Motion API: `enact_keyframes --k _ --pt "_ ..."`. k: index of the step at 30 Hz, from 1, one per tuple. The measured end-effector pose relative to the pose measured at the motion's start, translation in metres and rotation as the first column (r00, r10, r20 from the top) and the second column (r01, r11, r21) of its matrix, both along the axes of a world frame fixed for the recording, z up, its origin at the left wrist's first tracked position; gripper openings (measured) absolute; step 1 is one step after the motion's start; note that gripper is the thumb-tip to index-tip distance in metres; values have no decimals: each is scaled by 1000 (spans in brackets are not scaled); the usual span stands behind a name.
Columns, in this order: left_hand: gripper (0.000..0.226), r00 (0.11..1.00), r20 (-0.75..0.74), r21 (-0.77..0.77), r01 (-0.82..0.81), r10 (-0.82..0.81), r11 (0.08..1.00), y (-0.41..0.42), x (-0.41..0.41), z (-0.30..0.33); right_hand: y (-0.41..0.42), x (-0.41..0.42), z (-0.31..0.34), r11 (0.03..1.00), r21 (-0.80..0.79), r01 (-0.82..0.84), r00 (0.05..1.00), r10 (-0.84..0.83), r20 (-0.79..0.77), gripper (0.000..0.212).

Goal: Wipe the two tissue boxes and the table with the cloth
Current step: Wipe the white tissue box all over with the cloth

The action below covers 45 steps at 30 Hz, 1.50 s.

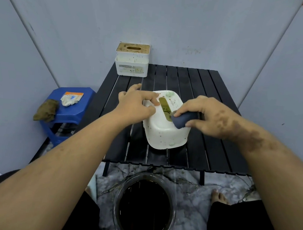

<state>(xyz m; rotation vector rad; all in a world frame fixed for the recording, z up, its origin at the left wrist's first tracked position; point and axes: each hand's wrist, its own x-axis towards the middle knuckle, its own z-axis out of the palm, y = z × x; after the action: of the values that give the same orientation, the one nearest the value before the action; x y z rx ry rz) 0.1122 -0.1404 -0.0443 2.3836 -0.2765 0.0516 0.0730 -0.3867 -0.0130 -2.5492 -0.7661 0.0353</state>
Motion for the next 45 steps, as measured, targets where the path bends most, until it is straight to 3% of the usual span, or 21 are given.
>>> enact_keyframes --k 4,11,16,20,26,29,32,38,43,45 --pt "28 1000 15 -11 16 -16 1000 -1 0 -4 -16 3 2 989 88 122 992 -123 11 44" --pt "42 992 102 159 52 -69 986 3 7 1 20 -3 -5 999 33 -39 999 38 28 40" --pt "27 986 114 253 89 -121 963 7 -2 8 2 15 3 999 12 48 998 -48 -48 42" --pt "67 972 43 362 201 -232 910 13 -13 4 -2 29 10 999 11 35 998 -34 -57 40" --pt "72 973 62 309 193 -223 931 12 -10 -4 4 32 2 999 -1 -36 996 36 83 37" --pt "71 973 62 294 196 -224 935 13 -6 -5 2 33 6 987 -6 -158 987 158 22 37" --pt "72 974 46 284 200 -222 938 13 -5 -4 -11 40 12 991 90 -103 992 109 -57 40" --pt "69 974 49 231 204 -221 951 13 -4 -7 21 38 3 981 36 -189 981 187 47 31" --pt "63 976 28 210 207 -218 956 12 -5 -6 36 46 -4 1000 5 -7 985 6 174 24" --pt "63 977 30 194 202 -212 960 13 -6 -7 39 43 -4 998 -62 -31 980 42 195 22"
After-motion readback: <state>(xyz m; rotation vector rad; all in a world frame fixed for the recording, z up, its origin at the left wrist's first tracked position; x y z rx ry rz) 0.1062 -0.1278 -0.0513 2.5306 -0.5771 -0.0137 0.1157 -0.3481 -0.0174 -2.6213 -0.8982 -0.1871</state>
